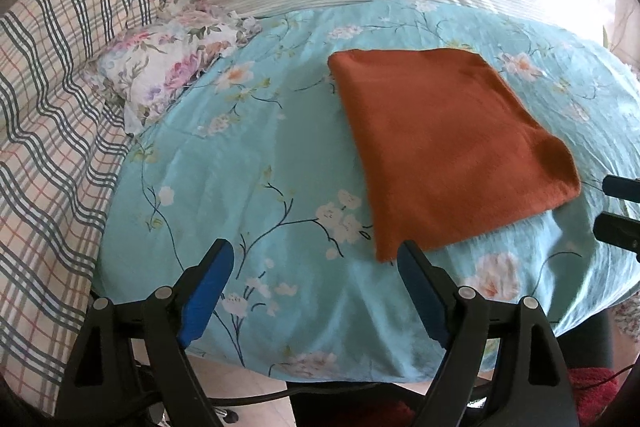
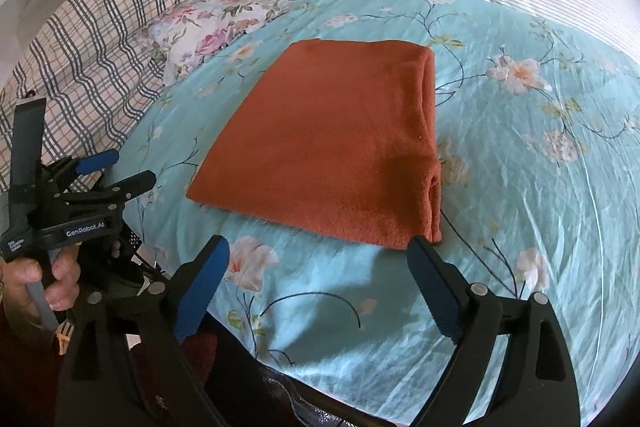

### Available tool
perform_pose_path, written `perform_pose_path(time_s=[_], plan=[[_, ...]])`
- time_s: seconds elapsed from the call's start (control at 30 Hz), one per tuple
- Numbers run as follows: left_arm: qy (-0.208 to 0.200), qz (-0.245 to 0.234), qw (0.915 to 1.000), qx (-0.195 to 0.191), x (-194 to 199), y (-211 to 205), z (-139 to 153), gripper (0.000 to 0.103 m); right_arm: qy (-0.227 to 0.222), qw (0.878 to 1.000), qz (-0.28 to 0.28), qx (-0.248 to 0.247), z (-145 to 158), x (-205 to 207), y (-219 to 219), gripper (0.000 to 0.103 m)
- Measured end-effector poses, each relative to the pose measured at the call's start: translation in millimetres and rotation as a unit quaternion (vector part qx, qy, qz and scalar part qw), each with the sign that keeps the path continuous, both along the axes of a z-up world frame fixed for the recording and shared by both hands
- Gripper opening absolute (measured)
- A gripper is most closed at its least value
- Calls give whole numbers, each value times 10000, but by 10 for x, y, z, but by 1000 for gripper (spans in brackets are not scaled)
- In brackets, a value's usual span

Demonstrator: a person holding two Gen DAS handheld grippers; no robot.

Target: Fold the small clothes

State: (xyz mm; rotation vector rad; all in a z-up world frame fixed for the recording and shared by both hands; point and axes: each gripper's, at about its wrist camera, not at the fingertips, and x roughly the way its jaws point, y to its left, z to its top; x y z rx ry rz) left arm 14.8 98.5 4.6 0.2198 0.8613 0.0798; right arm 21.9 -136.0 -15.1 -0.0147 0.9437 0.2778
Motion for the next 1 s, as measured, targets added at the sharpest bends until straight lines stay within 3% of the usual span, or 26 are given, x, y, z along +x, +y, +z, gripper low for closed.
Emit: perform_pose_path(time_s=[0.2,0.57,1.0], plan=[[33,-1,10000,-64,147,36,-42,87,-117,9996,-212,170,25,325,-144,92],[269,141,9984,-487,812,151,-154,88,-88,9985,-491,227,-5,1047,-319,92],[268,126,9989,-351,1134,59,-155,89,9,9985,-528,170,-114,1444,-337,92]])
